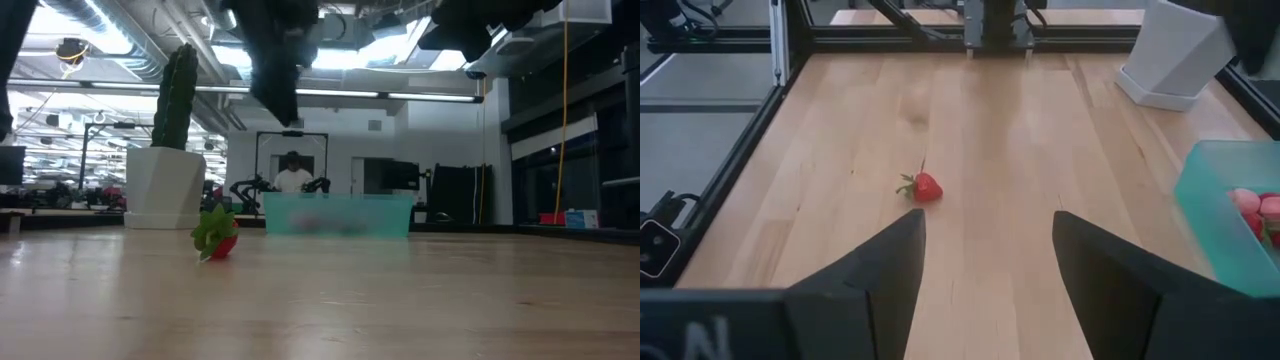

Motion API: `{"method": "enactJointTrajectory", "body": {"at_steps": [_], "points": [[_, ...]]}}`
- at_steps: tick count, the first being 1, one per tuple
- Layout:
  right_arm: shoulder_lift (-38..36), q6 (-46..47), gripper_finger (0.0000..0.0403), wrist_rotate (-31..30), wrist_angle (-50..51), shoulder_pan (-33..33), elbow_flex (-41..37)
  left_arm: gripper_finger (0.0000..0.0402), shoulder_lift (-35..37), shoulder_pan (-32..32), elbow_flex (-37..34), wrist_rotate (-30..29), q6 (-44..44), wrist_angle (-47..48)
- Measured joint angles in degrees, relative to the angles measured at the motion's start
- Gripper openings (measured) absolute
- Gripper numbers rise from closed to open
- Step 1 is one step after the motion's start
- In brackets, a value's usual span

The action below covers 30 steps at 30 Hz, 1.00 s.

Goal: Pick and placing Produce into tupperware
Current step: Put the strawberry into the container

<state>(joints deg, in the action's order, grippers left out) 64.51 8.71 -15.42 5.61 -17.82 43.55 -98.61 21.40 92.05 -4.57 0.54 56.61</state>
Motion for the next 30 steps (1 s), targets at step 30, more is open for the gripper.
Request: {"method": "enactJointTrajectory", "body": {"at_steps": [30], "points": [[0.0, 1.6, 0.0222, 0.0, -1.5, 0.0, 0.0, 0.0196, 16.7, -24.4, -13.7, 6.4, -1.5, 25.6]]}}
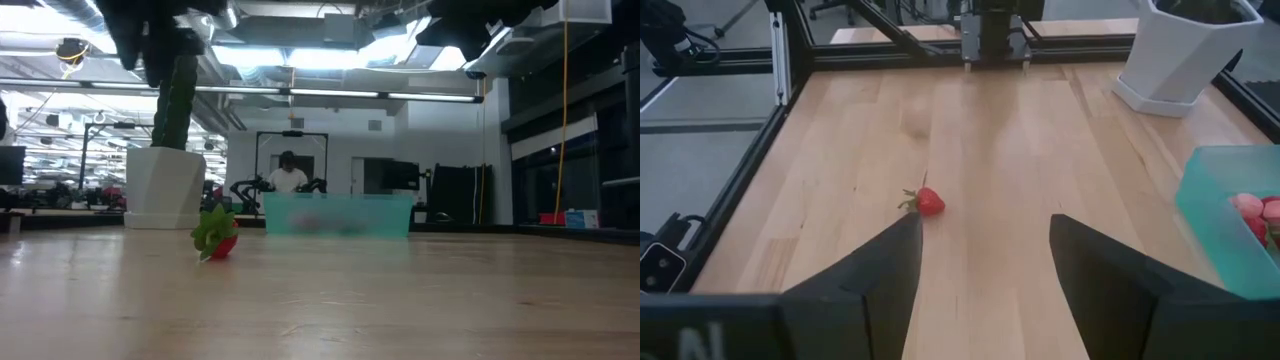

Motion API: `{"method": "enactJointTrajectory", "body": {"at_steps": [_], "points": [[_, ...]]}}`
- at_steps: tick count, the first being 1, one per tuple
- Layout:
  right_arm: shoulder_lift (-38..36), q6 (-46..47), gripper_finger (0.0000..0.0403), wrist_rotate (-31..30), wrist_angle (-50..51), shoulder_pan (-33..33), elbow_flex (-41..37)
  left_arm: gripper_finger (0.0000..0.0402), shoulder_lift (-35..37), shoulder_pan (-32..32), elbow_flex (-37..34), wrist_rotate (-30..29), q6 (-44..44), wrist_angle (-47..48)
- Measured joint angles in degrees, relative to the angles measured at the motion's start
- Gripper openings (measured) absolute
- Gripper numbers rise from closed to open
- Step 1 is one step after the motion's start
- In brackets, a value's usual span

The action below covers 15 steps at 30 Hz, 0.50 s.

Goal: Pick and placing Produce into tupperware
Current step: Put the strawberry into the container

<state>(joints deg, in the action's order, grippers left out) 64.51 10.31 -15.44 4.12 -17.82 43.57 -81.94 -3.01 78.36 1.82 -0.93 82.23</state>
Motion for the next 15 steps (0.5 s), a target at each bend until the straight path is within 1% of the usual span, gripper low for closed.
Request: {"method": "enactJointTrajectory", "body": {"at_steps": [3, 6, 9, 12, 15], "points": [[0.0, -0.1, 0.0222, 0.0, 0.0, 0.0, 0.0, 0.0196, 6.1, -1.3, -6.9, 0.9, -1.5, -7.0], [0.0, -0.1, 0.0222, 0.0, -0.1, 0.0, 0.0, 0.0196, 13.2, -2.4, -15.9, 1.1, -4.1, -19.8], [0.0, -0.1, 0.0222, 0.0, -0.1, 0.0, 0.0, 0.0196, 18.5, -4.2, -24.5, 1.2, -9.2, -32.0], [0.0, -0.1, 0.0222, 0.0, 0.0, 0.0, 0.0, 0.0196, 21.4, -6.4, -31.9, 1.4, -13.7, -42.1], [0.0, -0.2, 0.0222, 0.0, 0.0, 0.0, 0.0, 0.0196, 21.9, -8.8, -37.2, 1.3, -14.3, -50.3]]}}
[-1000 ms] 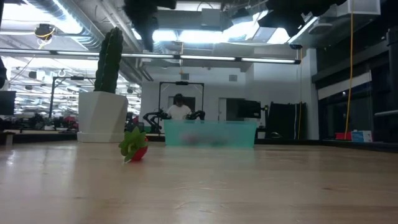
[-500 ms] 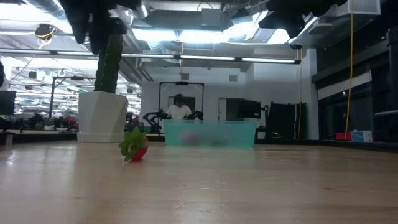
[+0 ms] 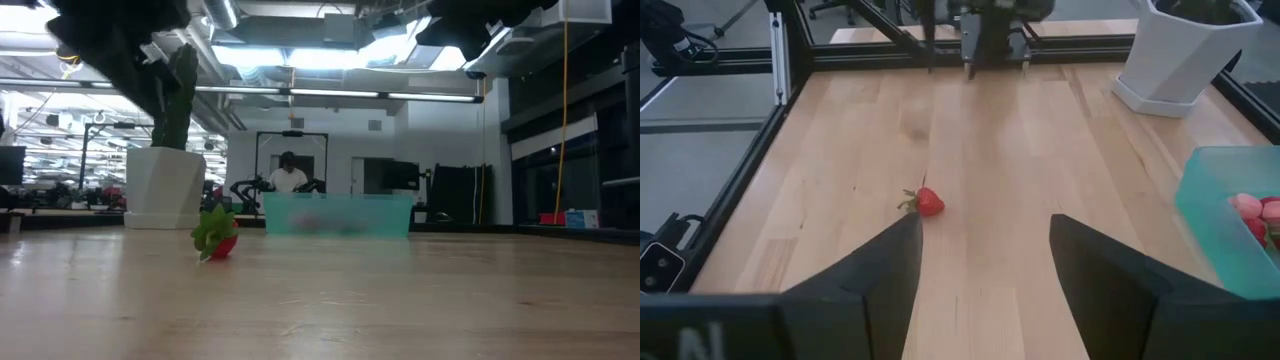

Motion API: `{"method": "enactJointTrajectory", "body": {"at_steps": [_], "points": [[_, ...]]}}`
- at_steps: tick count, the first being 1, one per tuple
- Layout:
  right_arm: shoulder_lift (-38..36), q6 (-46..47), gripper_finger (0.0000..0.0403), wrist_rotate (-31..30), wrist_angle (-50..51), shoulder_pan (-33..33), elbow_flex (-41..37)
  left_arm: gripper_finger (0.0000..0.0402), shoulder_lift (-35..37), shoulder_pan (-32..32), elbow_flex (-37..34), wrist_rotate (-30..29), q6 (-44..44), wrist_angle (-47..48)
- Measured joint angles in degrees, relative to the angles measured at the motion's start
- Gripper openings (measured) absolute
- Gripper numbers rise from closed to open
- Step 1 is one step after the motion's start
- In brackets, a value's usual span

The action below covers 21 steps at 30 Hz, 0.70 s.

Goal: Pick and placing Produce into tupperware
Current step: Put the strawberry into the container

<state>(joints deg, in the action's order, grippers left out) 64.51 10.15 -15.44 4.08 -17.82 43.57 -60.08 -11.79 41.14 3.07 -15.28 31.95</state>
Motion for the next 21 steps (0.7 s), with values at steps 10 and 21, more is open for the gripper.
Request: {"method": "enactJointTrajectory", "body": {"at_steps": [10, 21], "points": [[0.0, 0.0, 0.0222, 0.0, 0.0, 0.0, 0.0, 0.0218, -4.6, -5.5, -6.1, -9.3, -0.8, -18.0], [0.0, 0.0, 0.0222, 0.0, 0.0, 0.0, 0.0, 0.0284, -18.6, -7.4, -6.1, -12.2, 6.1, -23.5]]}}
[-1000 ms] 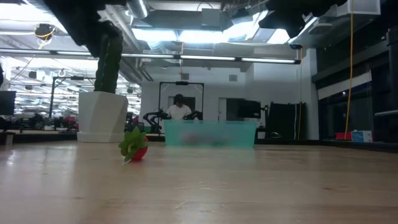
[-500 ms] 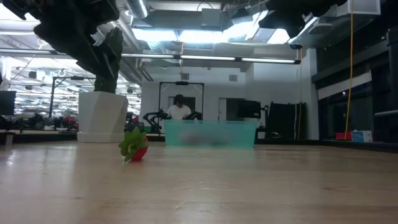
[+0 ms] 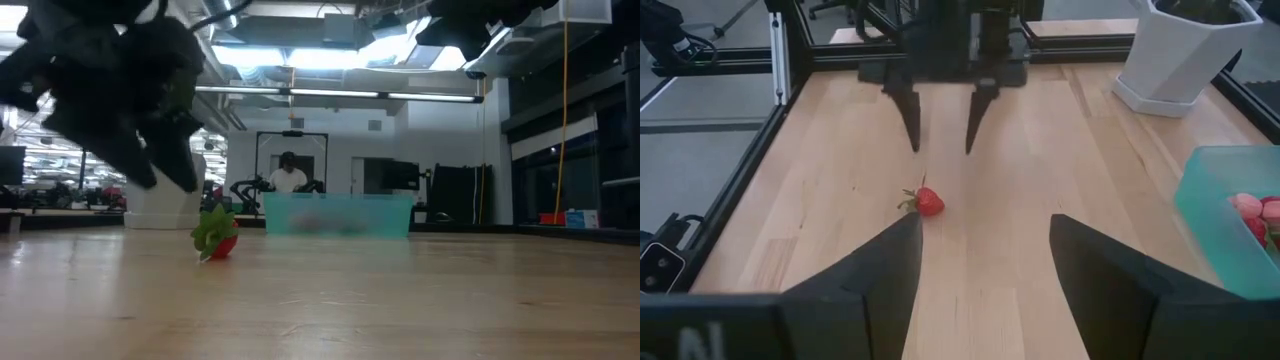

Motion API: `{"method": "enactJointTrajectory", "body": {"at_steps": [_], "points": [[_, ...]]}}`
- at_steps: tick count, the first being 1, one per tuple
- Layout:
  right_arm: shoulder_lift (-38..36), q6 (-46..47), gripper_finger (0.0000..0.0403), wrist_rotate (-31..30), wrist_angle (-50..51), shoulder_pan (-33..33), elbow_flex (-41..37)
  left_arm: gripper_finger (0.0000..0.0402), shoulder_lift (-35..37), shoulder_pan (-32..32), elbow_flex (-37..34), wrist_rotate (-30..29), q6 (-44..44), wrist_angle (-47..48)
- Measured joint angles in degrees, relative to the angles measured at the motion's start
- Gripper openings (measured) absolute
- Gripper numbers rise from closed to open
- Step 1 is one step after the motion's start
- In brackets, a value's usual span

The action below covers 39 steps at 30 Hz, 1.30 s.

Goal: Pick and placing Produce into tupperware
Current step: Put the strawberry into the container

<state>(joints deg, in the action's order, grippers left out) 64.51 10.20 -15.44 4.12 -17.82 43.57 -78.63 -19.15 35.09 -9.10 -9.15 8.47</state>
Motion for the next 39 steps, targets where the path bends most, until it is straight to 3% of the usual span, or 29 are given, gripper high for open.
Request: {"method": "enactJointTrajectory", "body": {"at_steps": [15, 39], "points": [[0.0, 0.0, 0.0222, 0.0, 0.0, 0.0, 0.0, 0.0289, -12.9, 2.1, 0.0, 1.5, 8.3, -14.4], [0.0, 0.0, 0.0222, 0.0, 0.0, 0.0, 0.0, 0.0289, -15.1, 7.3, 0.1, 10.3, 11.3, -23.5]]}}
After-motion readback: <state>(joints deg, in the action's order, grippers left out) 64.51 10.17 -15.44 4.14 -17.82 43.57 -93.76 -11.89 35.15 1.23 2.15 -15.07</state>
